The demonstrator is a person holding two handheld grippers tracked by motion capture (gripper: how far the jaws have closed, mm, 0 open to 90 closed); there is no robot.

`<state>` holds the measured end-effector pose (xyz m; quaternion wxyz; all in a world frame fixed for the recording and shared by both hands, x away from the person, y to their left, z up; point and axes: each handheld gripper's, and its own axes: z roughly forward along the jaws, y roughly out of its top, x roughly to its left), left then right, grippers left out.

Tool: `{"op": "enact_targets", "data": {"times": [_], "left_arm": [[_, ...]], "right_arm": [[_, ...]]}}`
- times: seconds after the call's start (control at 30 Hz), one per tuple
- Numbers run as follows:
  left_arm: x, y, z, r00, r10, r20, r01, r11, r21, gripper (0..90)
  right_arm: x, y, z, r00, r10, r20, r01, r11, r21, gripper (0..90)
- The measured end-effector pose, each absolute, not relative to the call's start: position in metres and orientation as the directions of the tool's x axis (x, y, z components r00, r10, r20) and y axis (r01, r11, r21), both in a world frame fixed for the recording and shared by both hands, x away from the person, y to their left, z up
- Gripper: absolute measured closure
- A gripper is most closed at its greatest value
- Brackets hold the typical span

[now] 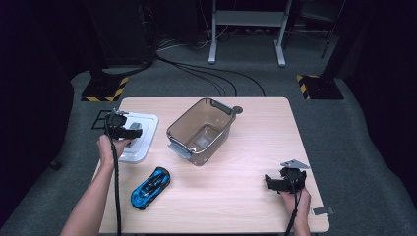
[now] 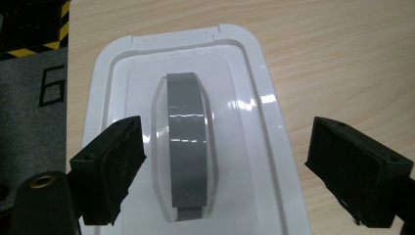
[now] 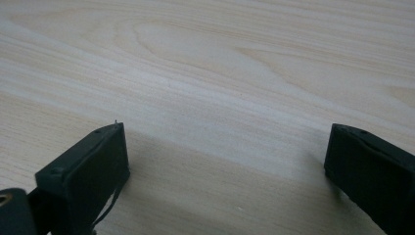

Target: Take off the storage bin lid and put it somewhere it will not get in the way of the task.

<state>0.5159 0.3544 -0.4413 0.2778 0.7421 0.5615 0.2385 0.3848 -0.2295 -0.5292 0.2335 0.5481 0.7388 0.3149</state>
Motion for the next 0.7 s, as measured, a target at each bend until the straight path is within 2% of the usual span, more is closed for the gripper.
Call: {"op": "enact_targets", "data": {"times": [0.47, 0.7], "left_arm": [[0.485, 0.342, -0.427, 0.312, 0.95, 0.031, 0.679, -0.245, 0.692, 2.6], [0.47, 0.334, -0.427, 0.35, 0.936, 0.037, 0.666, -0.276, 0.693, 1.1]], "right_arm": [[0.385, -0.229, -0.529, -0.286, 0.958, 0.006, 0.664, 0.194, 0.723, 2.0], [0.385, -0.229, -0.529, -0.285, 0.958, 0.006, 0.664, 0.193, 0.723, 2.0]]}}
